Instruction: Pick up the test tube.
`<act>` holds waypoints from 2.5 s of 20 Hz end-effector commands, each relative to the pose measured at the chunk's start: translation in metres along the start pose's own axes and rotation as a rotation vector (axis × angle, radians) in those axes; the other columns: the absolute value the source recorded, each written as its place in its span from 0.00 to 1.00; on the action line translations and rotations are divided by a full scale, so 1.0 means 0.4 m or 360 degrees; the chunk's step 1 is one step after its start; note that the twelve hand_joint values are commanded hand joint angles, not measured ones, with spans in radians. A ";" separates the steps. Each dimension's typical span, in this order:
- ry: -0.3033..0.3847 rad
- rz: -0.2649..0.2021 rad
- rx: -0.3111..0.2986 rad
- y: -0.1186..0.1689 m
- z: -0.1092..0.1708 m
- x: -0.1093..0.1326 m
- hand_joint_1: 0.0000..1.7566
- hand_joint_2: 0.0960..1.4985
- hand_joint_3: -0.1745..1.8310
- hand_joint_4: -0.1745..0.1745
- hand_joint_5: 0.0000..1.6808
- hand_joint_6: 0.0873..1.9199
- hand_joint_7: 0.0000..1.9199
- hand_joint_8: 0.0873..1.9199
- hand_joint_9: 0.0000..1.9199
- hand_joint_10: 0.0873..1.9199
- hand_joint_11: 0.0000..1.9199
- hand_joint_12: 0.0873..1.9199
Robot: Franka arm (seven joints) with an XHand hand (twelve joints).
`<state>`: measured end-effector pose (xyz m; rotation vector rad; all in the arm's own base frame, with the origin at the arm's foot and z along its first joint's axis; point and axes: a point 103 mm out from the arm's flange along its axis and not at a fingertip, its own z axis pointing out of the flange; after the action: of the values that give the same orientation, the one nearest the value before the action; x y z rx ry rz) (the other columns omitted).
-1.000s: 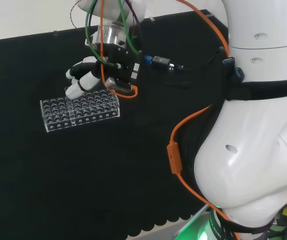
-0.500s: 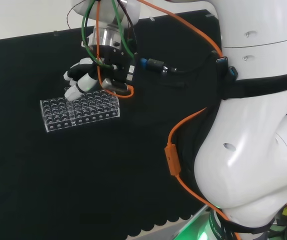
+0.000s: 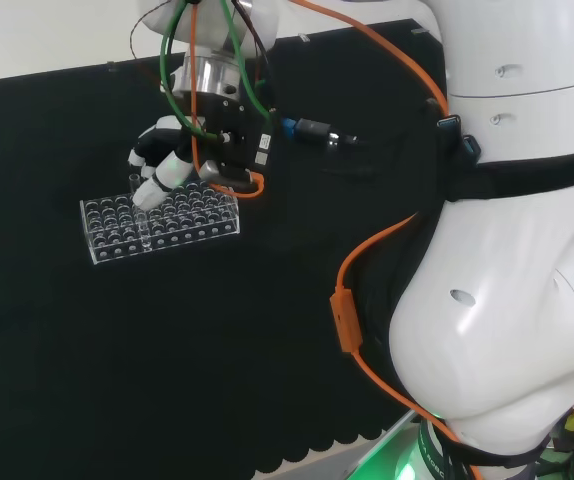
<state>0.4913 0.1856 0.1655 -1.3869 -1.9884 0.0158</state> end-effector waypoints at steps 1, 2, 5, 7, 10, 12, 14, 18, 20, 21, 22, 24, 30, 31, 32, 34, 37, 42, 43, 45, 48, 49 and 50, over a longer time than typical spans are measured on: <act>-0.0038 -0.0013 -0.0002 0.020 0.014 0.026 0.62 0.36 0.47 0.11 0.25 0.43 0.34 0.42 0.24 0.45 0.01 0.81; -0.0046 -0.0022 -0.0002 0.026 0.015 0.030 0.62 0.36 0.47 0.10 0.25 0.44 0.34 0.42 0.24 0.45 0.01 0.81; -0.0070 -0.0043 -0.0005 0.037 0.013 0.035 0.63 0.36 0.47 0.09 0.26 0.45 0.35 0.42 0.25 0.45 0.01 0.81; -0.0092 -0.0045 -0.0012 0.042 0.010 0.035 0.63 0.36 0.47 0.08 0.27 0.46 0.36 0.42 0.25 0.45 0.02 0.81; -0.0137 -0.0052 -0.0015 0.050 0.006 0.032 0.64 0.36 0.47 0.05 0.30 0.48 0.38 0.41 0.27 0.44 0.03 0.80; -0.0174 -0.0056 -0.0017 0.054 0.004 0.031 0.65 0.36 0.48 0.03 0.33 0.48 0.41 0.41 0.29 0.43 0.04 0.80; -0.0209 -0.0060 -0.0022 0.057 0.003 0.028 0.66 0.36 0.48 0.01 0.37 0.48 0.43 0.40 0.31 0.42 0.05 0.80; -0.0270 -0.0063 -0.0032 0.062 0.001 0.023 0.67 0.36 0.48 0.00 0.44 0.48 0.48 0.39 0.34 0.40 0.08 0.79; -0.0284 -0.0064 -0.0036 0.065 0.000 0.022 0.67 0.37 0.48 0.00 0.46 0.48 0.50 0.39 0.35 0.40 0.09 0.78; -0.0289 -0.0065 -0.0040 0.067 0.000 0.021 0.67 0.37 0.48 0.00 0.46 0.47 0.50 0.38 0.36 0.39 0.09 0.78; -0.0294 -0.0066 -0.0044 0.070 -0.001 0.020 0.67 0.37 0.49 0.00 0.47 0.47 0.51 0.38 0.37 0.39 0.10 0.78; -0.0297 -0.0065 -0.0051 0.075 -0.005 0.019 0.67 0.37 0.49 0.00 0.48 0.47 0.52 0.38 0.37 0.39 0.10 0.78; -0.0320 -0.0070 -0.0082 0.091 -0.017 0.023 0.66 0.62 0.22 0.00 0.59 0.50 0.55 0.38 0.40 0.37 0.12 0.77; -0.0326 -0.0072 -0.0092 0.093 -0.018 0.025 0.66 0.63 0.21 0.00 0.59 0.49 0.55 0.38 0.41 0.37 0.13 0.77; -0.0332 -0.0073 -0.0092 0.096 -0.019 0.027 0.66 0.64 0.19 0.00 0.60 0.49 0.56 0.38 0.42 0.36 0.13 0.77; -0.0342 -0.0075 -0.0091 0.098 -0.020 0.028 0.66 0.65 0.18 0.00 0.60 0.48 0.57 0.37 0.43 0.36 0.14 0.77; -0.0342 -0.0075 -0.0090 0.099 -0.020 0.027 0.66 0.65 0.18 0.00 0.61 0.47 0.57 0.37 0.44 0.36 0.15 0.76; -0.0324 -0.0071 -0.0129 0.086 -0.031 0.034 0.66 0.64 0.17 0.00 0.61 0.47 0.58 0.37 0.45 0.35 0.16 0.76; -0.0318 -0.0070 -0.0140 0.078 -0.035 0.035 0.66 0.64 0.17 0.00 0.61 0.46 0.58 0.37 0.45 0.35 0.16 0.76; -0.0300 -0.0042 -0.0171 0.094 -0.024 0.053 0.66 0.64 0.17 0.00 0.61 0.46 0.58 0.37 0.45 0.35 0.16 0.76; -0.0273 -0.0055 -0.0183 0.058 -0.036 0.049 0.66 0.64 0.17 0.00 0.61 0.46 0.59 0.37 0.45 0.35 0.16 0.76; -0.0267 -0.0056 -0.0184 0.044 -0.039 0.045 0.67 0.64 0.17 0.00 0.62 0.46 0.59 0.37 0.45 0.35 0.16 0.76; -0.0264 -0.0055 -0.0181 0.032 -0.041 0.041 0.67 0.64 0.18 0.00 0.62 0.46 0.59 0.37 0.45 0.35 0.16 0.76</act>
<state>0.5212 0.2099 0.1708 -1.4626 -2.1946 0.0307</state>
